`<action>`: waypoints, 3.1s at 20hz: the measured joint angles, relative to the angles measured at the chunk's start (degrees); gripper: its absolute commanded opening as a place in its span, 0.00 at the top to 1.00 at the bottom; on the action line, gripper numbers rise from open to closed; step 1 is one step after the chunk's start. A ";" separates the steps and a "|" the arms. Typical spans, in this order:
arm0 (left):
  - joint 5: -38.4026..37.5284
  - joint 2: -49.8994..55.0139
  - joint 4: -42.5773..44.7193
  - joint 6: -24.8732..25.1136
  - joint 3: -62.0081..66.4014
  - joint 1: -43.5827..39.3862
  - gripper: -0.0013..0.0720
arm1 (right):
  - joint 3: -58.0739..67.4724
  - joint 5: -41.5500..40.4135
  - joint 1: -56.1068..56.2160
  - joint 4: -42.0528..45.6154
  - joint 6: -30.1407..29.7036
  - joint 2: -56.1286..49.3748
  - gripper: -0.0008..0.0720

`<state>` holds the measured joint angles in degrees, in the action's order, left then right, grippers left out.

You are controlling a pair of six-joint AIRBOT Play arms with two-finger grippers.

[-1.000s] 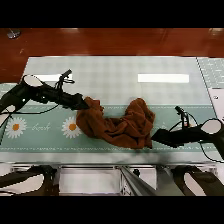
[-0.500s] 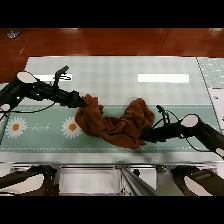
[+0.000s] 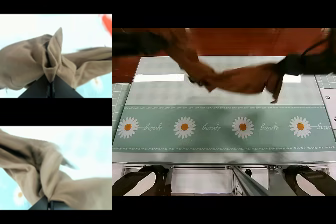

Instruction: Fold the shirts.

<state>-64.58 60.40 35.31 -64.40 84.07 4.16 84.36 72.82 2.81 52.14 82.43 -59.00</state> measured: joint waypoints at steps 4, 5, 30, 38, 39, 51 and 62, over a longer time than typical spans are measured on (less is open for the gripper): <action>1.81 -9.46 1.53 -0.33 7.41 2.69 0.96 | 20.55 10.25 -0.55 3.02 1.20 2.03 0.94; 1.62 -12.11 3.54 -1.42 8.28 3.21 0.96 | 23.30 12.24 -0.61 3.63 1.44 3.39 0.94; 14.84 -2.73 21.20 -10.34 -22.25 -2.34 0.95 | -24.76 -7.67 -4.83 -0.31 -1.88 -4.07 0.94; 23.58 14.38 13.40 -11.10 -22.23 -4.35 0.82 | 7.32 -11.61 -5.90 -3.89 2.08 -34.95 0.57; 23.82 15.37 12.92 -11.08 -22.23 -4.42 0.28 | 9.42 -11.72 -6.01 -4.59 2.56 -36.94 0.23; -8.33 15.41 21.00 -9.09 -31.26 13.33 0.03 | -0.68 6.25 -21.53 11.10 2.73 -27.74 0.13; -1.79 9.07 2.97 -2.99 -58.03 14.43 0.04 | -47.60 -7.63 -27.50 4.33 -4.92 -5.01 0.14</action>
<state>-66.37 69.47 38.28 -67.40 26.04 18.59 36.75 65.19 -24.69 56.47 77.52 -64.01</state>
